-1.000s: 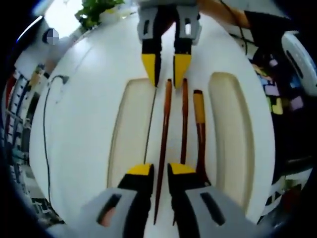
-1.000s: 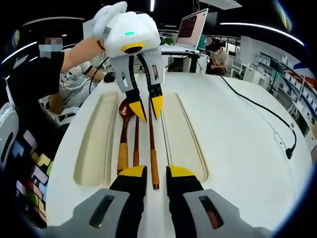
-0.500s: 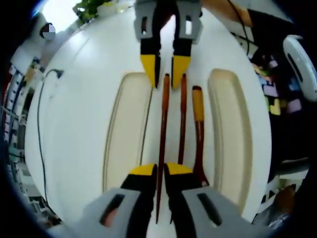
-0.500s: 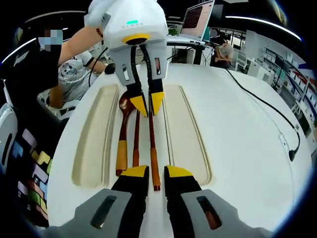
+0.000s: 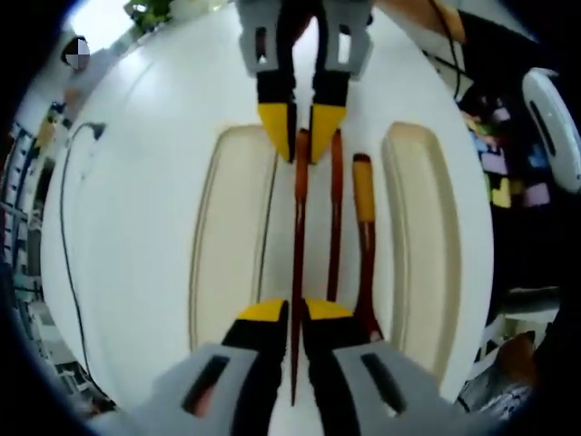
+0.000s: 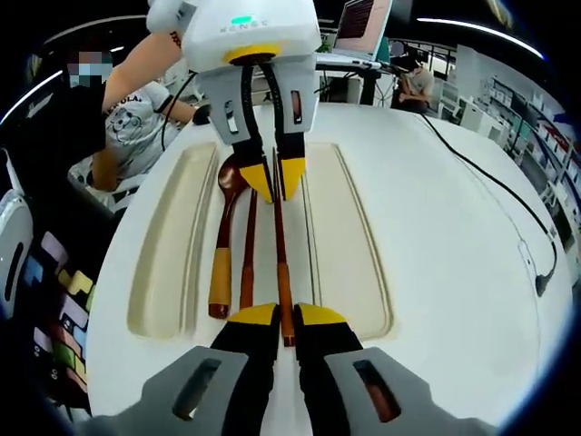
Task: Arrange the utensils inside the cutlery case until each visible utensil rests in its matching compartment.
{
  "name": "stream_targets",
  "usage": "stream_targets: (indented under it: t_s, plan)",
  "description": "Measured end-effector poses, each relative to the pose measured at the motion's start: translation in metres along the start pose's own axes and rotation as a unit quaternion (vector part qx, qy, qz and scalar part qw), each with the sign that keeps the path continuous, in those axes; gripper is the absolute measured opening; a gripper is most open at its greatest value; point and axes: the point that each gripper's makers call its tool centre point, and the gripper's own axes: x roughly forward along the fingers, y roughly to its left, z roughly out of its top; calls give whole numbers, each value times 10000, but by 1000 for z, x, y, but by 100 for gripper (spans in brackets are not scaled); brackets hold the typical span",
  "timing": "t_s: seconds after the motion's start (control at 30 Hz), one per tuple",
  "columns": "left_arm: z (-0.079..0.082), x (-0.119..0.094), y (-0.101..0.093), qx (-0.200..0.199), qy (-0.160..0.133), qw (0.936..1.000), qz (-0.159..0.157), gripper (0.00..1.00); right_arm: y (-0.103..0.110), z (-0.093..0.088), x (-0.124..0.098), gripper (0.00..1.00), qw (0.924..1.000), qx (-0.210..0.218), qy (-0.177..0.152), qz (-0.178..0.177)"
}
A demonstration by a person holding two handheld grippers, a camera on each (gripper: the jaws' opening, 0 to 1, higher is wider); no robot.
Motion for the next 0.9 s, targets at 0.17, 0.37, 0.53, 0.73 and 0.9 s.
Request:
stream_targets:
  t_s: [0.17,0.37,0.53,0.73,0.9]
  plan:
    - [0,1,-2,-2,-32,10000,-32,5,1,1,3,5,9993,-304,191,-57]
    - [0,1,-1,-57,-64,10000,6,4,0,1,3,5,9995,-239,186,-94]
    - [-1,0,0,-137,-122,9998,-100,4,0,1,3,4,9996,-184,182,-138]
    - [1,1,-4,-171,-133,9996,-161,4,-1,2,0,4,9997,-161,98,-167]
    - [4,-10,-3,-109,-181,9998,-58,4,0,9,-11,4,9992,-297,-31,-283]
